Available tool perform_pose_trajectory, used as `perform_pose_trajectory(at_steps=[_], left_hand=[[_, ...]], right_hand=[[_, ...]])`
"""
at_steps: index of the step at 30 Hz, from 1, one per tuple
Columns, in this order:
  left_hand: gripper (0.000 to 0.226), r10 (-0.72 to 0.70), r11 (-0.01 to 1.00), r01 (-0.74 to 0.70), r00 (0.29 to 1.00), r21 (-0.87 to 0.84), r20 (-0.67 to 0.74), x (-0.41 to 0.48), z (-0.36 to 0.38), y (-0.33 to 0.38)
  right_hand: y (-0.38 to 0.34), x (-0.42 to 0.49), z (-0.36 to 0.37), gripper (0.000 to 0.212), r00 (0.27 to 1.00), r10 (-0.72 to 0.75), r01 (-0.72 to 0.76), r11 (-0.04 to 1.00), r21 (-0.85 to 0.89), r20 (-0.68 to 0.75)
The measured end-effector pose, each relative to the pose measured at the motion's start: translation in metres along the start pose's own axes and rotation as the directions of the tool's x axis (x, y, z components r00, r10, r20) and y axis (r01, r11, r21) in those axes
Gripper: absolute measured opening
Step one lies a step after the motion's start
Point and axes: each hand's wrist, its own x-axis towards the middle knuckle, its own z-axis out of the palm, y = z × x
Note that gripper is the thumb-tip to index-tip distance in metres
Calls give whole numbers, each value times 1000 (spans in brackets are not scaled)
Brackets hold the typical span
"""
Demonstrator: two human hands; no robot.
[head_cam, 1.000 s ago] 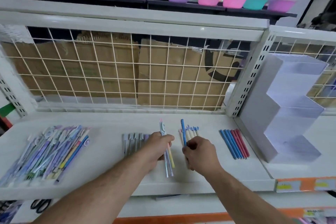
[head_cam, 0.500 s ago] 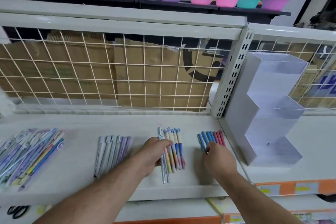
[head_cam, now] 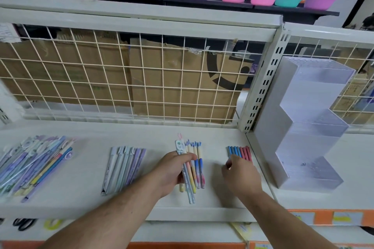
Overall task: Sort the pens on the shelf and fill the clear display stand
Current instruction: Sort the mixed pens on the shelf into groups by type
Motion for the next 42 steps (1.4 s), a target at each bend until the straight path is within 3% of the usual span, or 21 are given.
perform_pose_trajectory(at_steps=[3,6,10,15,18,21,24,27,30,38,40,42], left_hand=[[19,20,1000,-19,999,-13,35,-1,-7,0],[22,47,999,-46,995,-11,86,-3,-19,4],[22,70,998,-70,991,-3,116,-11,-38,9],[23,64,997,-69,988,29,140,-20,-70,8],[19,51,996,-56,996,67,80,-23,-92,7],[17,57,995,-56,998,78,-5,-23,-115,5],[16,60,997,-59,998,45,-8,-23,-133,5],[20,46,999,-46,999,28,1,-23,-143,6],[21,39,998,-40,999,44,25,-21,-146,5],[24,28,999,-29,998,15,57,-18,-134,7],[21,29,999,-30,998,16,58,-17,-130,7],[19,36,999,-38,998,21,59,-17,-127,7]], right_hand=[[-27,-9,-3,20,996,-90,81,944,319,15],[-59,-20,-10,22,987,-114,19,789,614,116],[-93,-33,-12,15,952,-152,-117,628,770,268],[-127,-46,0,8,926,-174,-168,606,777,336],[-144,-50,14,9,946,-121,-146,666,731,300],[-154,-48,28,8,982,12,-112,837,535,187],[-155,-48,36,3,989,44,-81,960,268,142],[-155,-50,39,13,989,64,-72,996,51,133],[-155,-51,39,22,991,69,-66,997,-30,111],[-148,-44,31,18,991,56,-43,994,-104,125],[-149,-45,30,20,994,44,-43,999,-20,104],[-150,-45,28,18,989,37,-73,964,257,141]])
